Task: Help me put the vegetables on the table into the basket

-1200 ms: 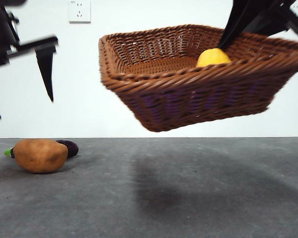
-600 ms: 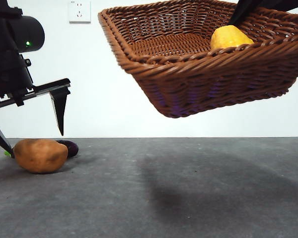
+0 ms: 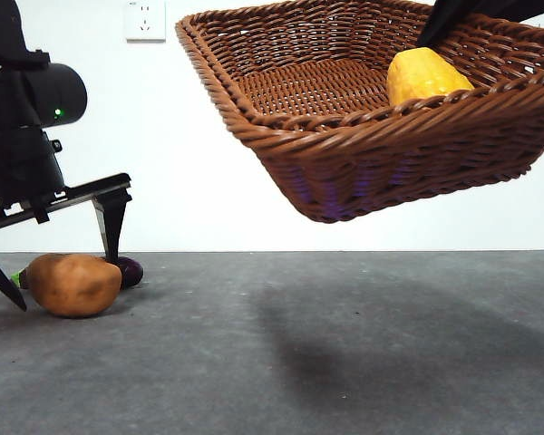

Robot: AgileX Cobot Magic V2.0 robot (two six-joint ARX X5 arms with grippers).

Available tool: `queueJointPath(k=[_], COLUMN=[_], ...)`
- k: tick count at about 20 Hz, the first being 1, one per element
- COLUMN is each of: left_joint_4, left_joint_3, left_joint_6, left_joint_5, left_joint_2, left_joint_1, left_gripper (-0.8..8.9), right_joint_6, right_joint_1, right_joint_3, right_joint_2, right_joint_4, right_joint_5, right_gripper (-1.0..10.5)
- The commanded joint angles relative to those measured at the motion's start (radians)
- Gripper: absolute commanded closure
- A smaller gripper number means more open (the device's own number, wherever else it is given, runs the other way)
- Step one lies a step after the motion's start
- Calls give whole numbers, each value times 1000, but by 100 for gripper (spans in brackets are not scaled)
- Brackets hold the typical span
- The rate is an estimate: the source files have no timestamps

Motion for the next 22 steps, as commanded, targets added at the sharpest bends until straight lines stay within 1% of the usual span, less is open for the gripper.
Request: queueJointPath(k=[1,2,4,5,6,8,10,12,14,16,19,20,22], left_joint_4=[2,4,2,3,9,27,50,57,63,65,24,-6,-61], left_joint_3=[1,1,1,1,1,1,2,2,2,2,2,2,2], left_joint_6=[-9,-8,23,30,38,96,203,330,451,565,722,759,792], left_joint_5=[-10,-8,-7,-7,-6,20,66,77,93,169,276,301,329], left_joint_2=[10,10,10,10,10,9,-6,-59,-144,-255,-437,-491,-567], left_joint_1=[-3,-3,-3,-3,-3,-3,-2,0,-1,-2,-32,-55,-113], left_gripper=[368,474,744,836,820,820,820,820,821,820,820,820,820], right_joint_6=[-2,-1,-1,-1,1,5,19,32,52,68,124,142,182], right_joint_1=[3,3,3,3,3,3,3,3,3,3,6,6,6], right_joint_3=[-3,-2,-3,-3,-3,-3,-3,-3,-3,-3,-4,-4,-4], right_joint_2=[-8,-8,-8,-8,-7,-7,-4,13,54,111,201,226,265], right_joint_4=[25,26,26,26,26,24,19,10,-5,-12,27,37,67], right_joint_5=[-10,-10,-10,-9,-9,-8,9,36,36,36,34,34,16], right_gripper=[958,958,958,958,958,958,958,959,958,958,958,958,958])
